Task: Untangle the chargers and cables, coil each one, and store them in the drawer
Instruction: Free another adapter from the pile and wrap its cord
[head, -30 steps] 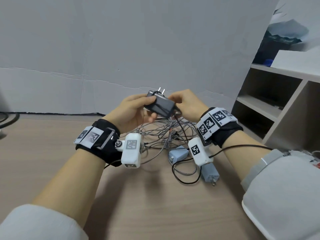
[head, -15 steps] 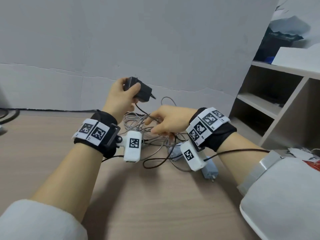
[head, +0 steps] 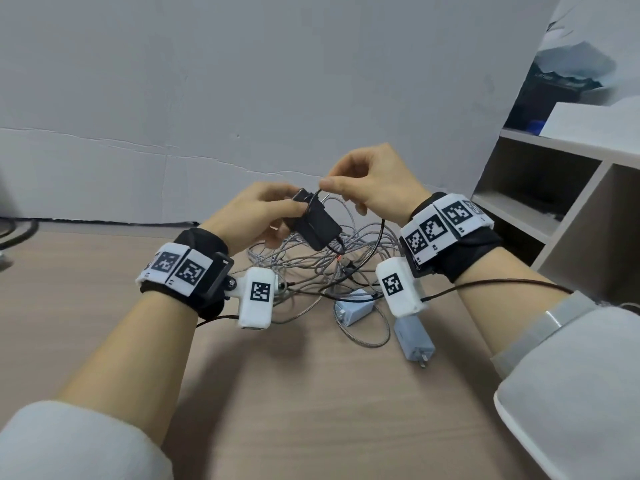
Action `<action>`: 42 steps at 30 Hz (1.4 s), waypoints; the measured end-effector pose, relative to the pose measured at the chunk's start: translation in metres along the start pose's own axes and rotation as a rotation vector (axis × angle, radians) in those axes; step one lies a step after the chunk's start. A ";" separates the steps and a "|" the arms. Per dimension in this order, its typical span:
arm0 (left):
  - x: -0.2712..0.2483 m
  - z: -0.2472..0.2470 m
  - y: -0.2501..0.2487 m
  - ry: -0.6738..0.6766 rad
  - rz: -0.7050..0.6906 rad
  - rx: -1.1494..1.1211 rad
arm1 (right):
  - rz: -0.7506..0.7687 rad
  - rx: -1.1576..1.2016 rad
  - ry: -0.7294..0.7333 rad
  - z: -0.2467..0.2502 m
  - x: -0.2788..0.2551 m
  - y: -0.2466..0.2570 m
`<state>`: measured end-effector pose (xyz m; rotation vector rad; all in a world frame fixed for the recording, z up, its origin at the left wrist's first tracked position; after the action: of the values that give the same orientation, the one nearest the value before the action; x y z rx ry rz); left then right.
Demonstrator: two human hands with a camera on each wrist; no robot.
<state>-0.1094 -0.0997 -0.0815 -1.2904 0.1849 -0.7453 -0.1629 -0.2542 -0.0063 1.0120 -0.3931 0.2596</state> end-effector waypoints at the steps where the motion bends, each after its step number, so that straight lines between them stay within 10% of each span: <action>1: -0.001 -0.002 0.000 0.034 0.012 -0.047 | -0.002 0.029 -0.002 0.001 0.000 -0.001; 11: -0.004 -0.006 -0.005 0.140 0.023 -0.306 | -0.113 0.232 0.086 -0.008 -0.005 -0.019; 28: 0.010 -0.019 -0.015 -0.106 0.023 -0.788 | -0.300 -0.034 0.232 -0.040 -0.018 -0.047; 34: 0.011 -0.012 -0.004 -0.233 -0.010 -0.380 | -0.373 -0.344 0.573 -0.057 -0.035 -0.043; 42: 0.008 -0.002 -0.003 -0.223 -0.108 0.230 | -0.303 -0.222 0.426 -0.032 -0.032 -0.016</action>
<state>-0.1056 -0.1069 -0.0770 -1.1596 -0.1490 -0.6868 -0.1792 -0.2358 -0.0477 0.7587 0.1180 0.1479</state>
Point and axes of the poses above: each hand's wrist, its own x-axis towards the middle knuckle, its own z-axis out of the back of the hand, y = z × x, the point moved 6 cm from there along x, towards the middle knuckle, and after that the axes turned 11 degrees about x, right-handed, at the moved point
